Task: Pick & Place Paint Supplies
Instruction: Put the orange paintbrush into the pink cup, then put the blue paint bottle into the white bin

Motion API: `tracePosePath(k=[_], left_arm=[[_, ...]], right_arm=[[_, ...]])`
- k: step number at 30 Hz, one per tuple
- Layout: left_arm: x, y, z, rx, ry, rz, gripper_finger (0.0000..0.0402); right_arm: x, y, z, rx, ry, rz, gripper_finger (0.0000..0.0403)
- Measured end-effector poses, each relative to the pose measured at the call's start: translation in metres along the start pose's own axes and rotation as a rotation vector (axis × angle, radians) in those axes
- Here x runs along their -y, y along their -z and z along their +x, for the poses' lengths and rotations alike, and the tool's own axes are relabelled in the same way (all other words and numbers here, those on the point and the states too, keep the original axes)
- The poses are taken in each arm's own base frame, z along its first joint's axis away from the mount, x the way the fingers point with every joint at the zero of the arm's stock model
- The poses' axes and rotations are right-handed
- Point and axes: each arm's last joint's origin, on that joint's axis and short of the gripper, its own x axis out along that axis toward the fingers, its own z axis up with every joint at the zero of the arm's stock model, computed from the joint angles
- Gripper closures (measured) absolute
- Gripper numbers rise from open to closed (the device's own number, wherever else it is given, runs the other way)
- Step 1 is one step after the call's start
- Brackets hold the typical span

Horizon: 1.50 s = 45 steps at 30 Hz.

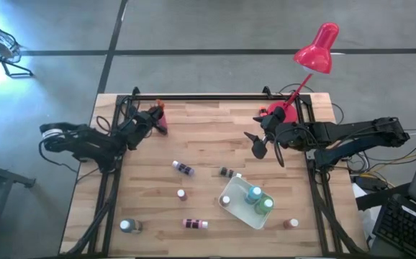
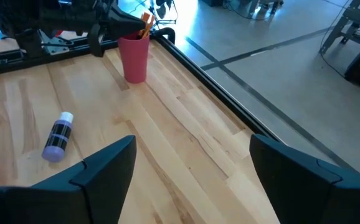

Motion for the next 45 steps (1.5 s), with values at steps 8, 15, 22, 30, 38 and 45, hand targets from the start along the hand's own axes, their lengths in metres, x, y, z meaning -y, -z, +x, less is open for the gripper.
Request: tracePosePath(k=[8,15,22,30,38,45], left_arm=[[0.001,0.003,0.002,-0.021,0.002,0.004,0.0356],[0.002,0.002,0.003,-0.018,0.002,-0.013,0.0308],[0.000,-0.007,0.001,0.033,-0.001,-0.055,0.0287],[-0.002,-0.040,0.000,0.209,0.088,-0.134,0.0285],[0.008,-0.075,0.001,0.330,0.362,-0.157,0.0285],[0.025,-0.111,0.005,0.273,0.609,-0.182,0.0285]], right_arm=[[0.000,0.000,0.000,0.000,0.000,0.000,0.0107],[0.000,0.000,0.000,-0.001,0.000,0.000,0.0098],[0.000,0.000,0.000,-0.001,0.000,0.000,0.0078],[0.000,0.000,0.000,-0.001,0.000,0.002,0.0072],[0.011,0.011,0.003,-0.111,0.073,0.100,0.0091],[0.044,0.031,0.006,-0.373,0.265,0.234,0.0091]])
